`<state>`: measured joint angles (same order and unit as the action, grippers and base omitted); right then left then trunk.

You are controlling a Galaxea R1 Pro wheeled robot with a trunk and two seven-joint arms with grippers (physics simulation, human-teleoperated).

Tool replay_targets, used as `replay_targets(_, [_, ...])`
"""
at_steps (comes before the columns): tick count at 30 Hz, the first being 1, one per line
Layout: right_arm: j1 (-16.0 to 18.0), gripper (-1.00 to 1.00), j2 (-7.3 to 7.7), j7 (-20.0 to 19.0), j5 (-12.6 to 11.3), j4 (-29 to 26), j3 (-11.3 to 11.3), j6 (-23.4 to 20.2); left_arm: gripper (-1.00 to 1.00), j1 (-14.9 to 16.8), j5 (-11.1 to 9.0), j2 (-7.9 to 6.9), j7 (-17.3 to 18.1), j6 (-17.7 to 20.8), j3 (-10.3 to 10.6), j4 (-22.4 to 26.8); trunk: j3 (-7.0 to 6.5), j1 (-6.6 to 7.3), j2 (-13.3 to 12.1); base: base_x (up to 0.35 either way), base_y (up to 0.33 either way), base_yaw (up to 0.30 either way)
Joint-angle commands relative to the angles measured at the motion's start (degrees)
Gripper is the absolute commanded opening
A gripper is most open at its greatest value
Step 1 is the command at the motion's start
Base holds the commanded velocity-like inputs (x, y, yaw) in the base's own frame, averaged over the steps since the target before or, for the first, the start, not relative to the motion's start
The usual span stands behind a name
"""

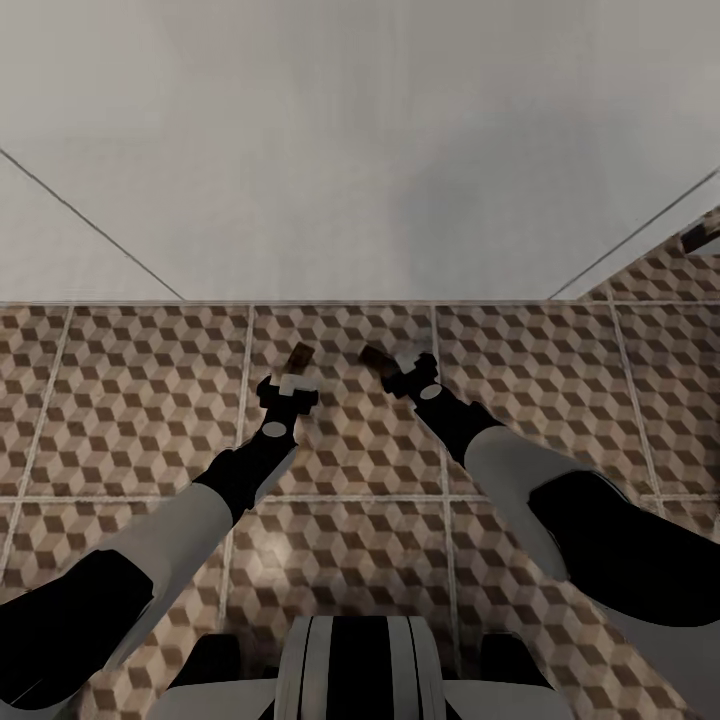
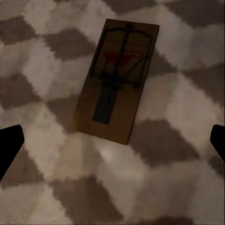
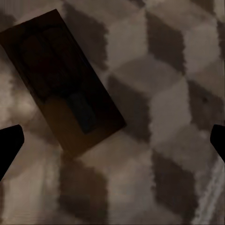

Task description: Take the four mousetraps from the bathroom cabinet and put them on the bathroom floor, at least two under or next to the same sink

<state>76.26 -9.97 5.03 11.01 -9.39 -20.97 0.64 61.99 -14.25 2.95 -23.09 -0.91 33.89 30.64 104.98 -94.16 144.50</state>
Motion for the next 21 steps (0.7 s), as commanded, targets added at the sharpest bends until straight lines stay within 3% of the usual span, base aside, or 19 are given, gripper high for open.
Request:
replay_targets(1, [0.03, 1.00, -0.02, 0.24, 0.59, 0.08, 0.06, 0.07, 1.00, 0.06, -0.60, -0.05, -0.46, -0.10, 0.48, -0.01, 0.02, 0.03, 0.01, -0.265, 0.000, 0.000])
replay_targets(21, [0.03, 1.00, -0.02, 0.24, 0.59, 0.14, 0.14, 0.07, 1.00, 0.06, -0.61, 0.02, -0.46, -0.15, 0.50, -0.84, 0.02, 0.03, 0.01, -0.327, 0.000, 0.000])
